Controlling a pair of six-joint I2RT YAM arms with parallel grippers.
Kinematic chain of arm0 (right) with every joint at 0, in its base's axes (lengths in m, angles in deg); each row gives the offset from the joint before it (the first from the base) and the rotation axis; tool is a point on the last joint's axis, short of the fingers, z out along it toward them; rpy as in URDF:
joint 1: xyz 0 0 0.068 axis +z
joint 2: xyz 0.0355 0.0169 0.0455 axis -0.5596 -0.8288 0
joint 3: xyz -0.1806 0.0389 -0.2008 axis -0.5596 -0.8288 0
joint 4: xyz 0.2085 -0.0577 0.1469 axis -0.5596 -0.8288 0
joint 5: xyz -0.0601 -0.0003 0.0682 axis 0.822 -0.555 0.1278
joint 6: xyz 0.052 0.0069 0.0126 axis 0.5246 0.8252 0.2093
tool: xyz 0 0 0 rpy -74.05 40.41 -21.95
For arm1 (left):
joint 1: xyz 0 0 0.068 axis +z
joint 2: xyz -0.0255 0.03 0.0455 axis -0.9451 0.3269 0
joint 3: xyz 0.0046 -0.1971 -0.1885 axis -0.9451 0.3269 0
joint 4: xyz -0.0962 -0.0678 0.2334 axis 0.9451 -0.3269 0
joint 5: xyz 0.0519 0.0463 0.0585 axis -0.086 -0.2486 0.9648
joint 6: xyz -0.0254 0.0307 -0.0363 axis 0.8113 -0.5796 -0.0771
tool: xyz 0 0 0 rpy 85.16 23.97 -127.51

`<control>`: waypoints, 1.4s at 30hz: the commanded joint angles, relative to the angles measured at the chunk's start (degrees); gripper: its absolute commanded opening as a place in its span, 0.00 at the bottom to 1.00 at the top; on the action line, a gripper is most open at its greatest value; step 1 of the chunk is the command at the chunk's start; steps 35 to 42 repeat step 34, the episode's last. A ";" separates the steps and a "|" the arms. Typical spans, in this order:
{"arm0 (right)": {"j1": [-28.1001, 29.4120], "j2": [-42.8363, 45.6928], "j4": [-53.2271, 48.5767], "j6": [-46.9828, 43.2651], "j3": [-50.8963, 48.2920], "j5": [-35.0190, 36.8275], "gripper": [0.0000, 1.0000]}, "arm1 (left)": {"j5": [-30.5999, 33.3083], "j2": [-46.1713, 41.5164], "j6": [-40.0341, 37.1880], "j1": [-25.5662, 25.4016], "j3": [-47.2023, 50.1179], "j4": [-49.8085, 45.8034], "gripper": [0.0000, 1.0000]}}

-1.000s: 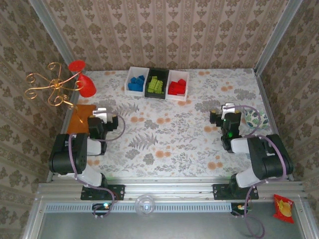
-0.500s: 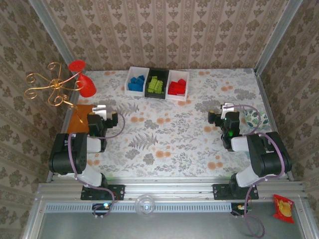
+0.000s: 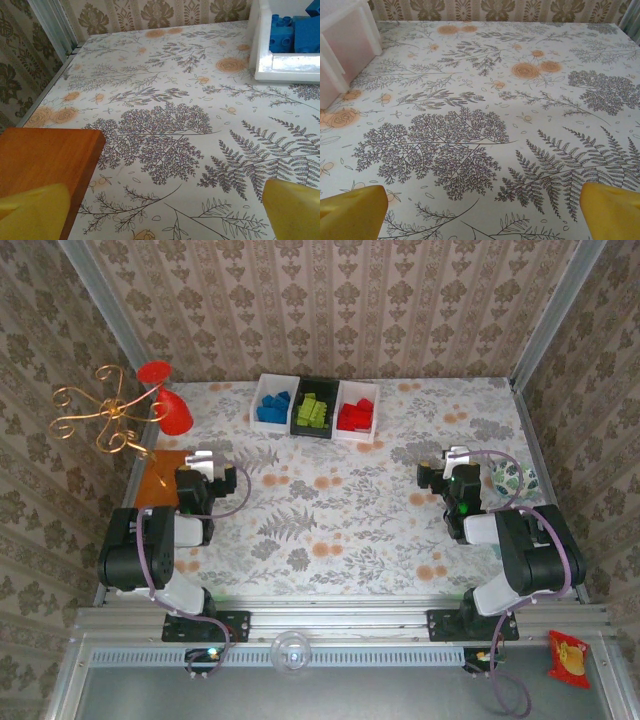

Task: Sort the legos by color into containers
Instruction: Reset both arms

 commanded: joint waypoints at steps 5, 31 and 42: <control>-0.32 0.21 -0.01 0.98 1.24 -0.60 1.00 | 0.75 -0.30 -0.75 -0.28 -1.27 -1.65 1.00; -0.49 0.05 -0.62 0.98 1.58 -1.17 1.00 | 0.23 -0.33 -1.19 -0.46 -1.40 -1.83 1.00; -0.59 0.21 -0.35 0.99 1.32 -1.31 1.00 | -0.16 -0.33 -1.10 -0.28 -1.42 -2.00 1.00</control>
